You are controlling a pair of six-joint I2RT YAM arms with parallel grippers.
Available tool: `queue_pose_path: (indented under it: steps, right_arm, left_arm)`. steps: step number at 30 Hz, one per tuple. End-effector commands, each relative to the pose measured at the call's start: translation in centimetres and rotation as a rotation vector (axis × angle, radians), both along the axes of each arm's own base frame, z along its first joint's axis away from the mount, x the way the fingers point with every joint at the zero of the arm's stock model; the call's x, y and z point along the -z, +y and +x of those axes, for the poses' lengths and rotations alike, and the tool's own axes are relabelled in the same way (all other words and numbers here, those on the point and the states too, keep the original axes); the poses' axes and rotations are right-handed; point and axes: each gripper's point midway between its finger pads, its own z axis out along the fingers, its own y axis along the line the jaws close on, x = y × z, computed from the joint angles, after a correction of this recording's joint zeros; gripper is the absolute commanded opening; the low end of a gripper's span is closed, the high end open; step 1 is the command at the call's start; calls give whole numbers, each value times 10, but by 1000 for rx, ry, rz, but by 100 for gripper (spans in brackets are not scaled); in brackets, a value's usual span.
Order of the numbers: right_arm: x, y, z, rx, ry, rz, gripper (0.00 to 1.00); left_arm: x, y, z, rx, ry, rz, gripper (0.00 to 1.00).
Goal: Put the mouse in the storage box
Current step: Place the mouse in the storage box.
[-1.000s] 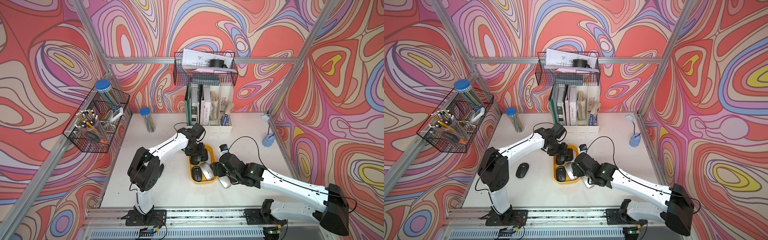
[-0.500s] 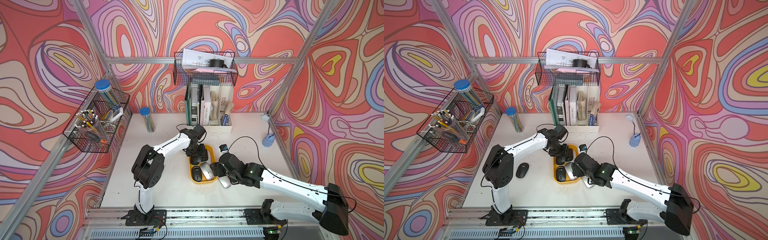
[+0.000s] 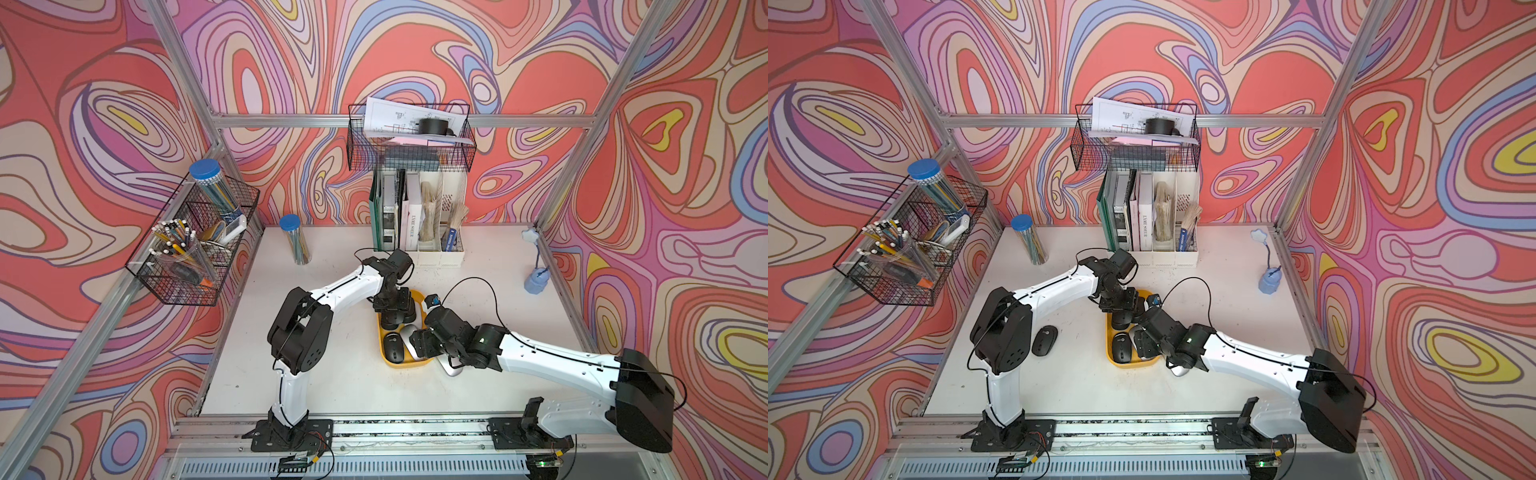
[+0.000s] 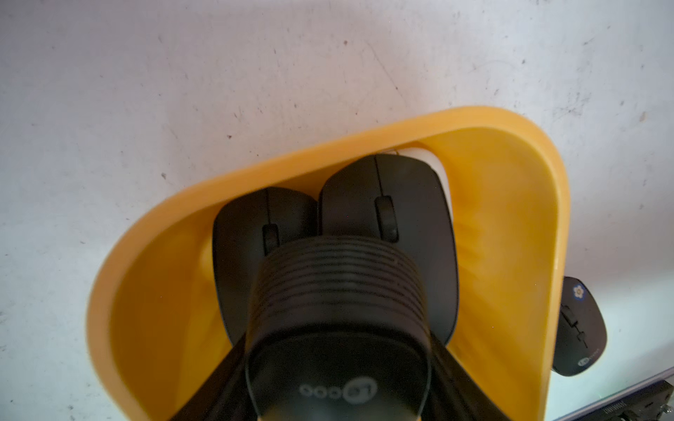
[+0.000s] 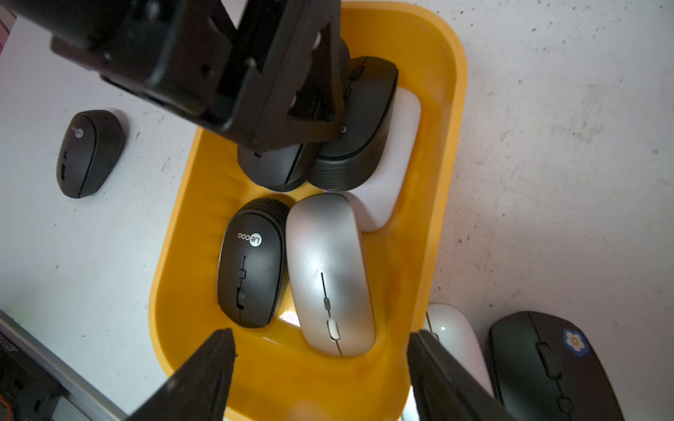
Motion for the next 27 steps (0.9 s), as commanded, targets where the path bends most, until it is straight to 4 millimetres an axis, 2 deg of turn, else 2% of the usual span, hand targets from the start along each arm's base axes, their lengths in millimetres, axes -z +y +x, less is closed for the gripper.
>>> queue_pose_path:
  steps: [1,11,27]
  right_arm:
    - [-17,5,4,-7,-31,40,77]
    - [-9,0,1,3,-19,28,77]
    - [-7,-3,-1,8,-17,26,77]
  left_arm:
    - [3,1,8,-15,-2,5,54]
    - [8,-11,11,-12,3,-56,55]
    - [14,3,7,-28,4,5,65]
